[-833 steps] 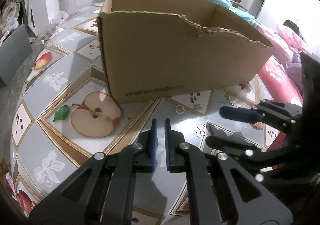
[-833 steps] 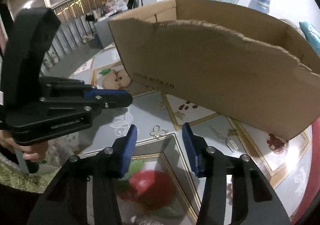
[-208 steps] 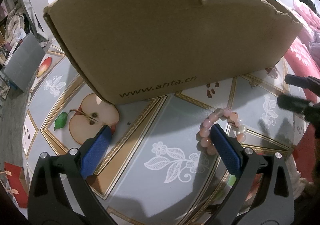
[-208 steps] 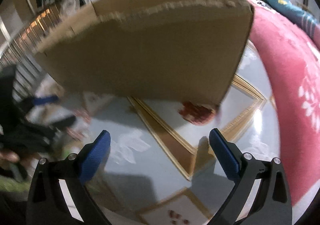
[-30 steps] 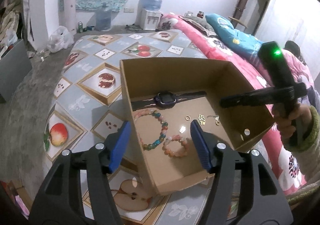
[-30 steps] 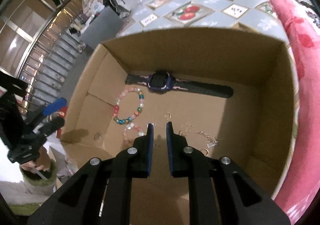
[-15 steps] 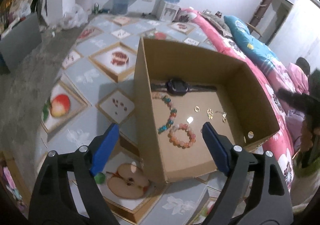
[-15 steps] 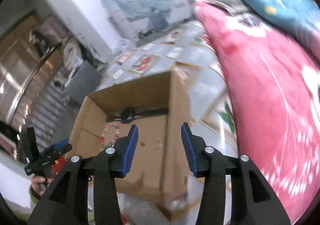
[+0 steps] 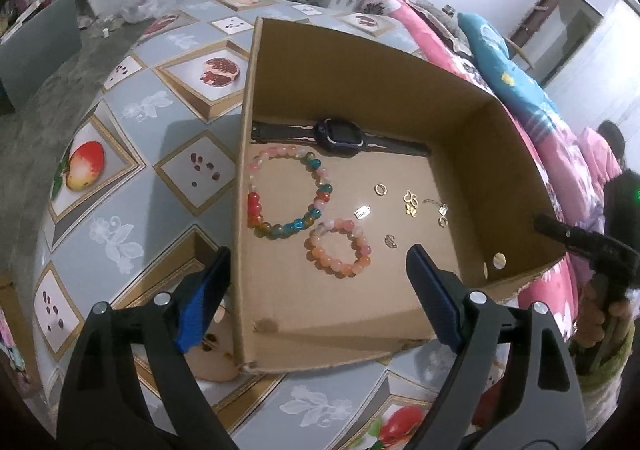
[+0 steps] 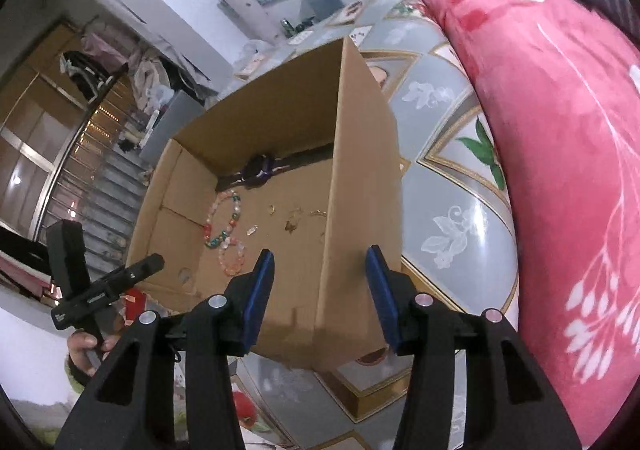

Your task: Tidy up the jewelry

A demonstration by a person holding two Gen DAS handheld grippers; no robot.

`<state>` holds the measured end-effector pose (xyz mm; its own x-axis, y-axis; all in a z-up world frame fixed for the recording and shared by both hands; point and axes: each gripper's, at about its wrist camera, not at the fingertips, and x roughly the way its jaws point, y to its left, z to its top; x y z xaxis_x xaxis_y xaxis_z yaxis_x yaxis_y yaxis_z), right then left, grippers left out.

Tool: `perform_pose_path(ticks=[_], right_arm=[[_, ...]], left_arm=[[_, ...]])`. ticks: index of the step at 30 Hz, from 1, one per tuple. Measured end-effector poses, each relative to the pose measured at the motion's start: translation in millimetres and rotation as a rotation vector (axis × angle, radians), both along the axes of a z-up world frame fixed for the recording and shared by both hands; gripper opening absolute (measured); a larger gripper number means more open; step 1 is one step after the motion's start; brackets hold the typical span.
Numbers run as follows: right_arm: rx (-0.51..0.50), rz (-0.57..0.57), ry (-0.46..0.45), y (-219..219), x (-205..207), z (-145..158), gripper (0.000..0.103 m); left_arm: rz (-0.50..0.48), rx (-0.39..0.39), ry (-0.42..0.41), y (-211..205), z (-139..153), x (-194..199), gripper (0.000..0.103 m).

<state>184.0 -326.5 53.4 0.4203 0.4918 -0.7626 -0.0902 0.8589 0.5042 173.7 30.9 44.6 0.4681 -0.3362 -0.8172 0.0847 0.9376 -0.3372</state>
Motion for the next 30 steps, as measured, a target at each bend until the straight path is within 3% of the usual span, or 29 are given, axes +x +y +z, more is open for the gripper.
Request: perform_pose_path(ticks=[12, 22, 30], right_arm=[[0.003, -0.01, -0.017, -8, -38, 11, 0.047], [-0.011, -0.03, 0.013, -10, -67, -5, 0.047], [-0.067, -0.083, -0.047, -11, -87, 0, 0.049]], left_arm=[[-0.015, -0.019, -0.014, -1, 15, -40, 0.083], [-0.01, -0.055, -0.004, 0, 2, -75, 0.083], [-0.003, -0.015, -0.112, -5, 4, -96, 0.085]])
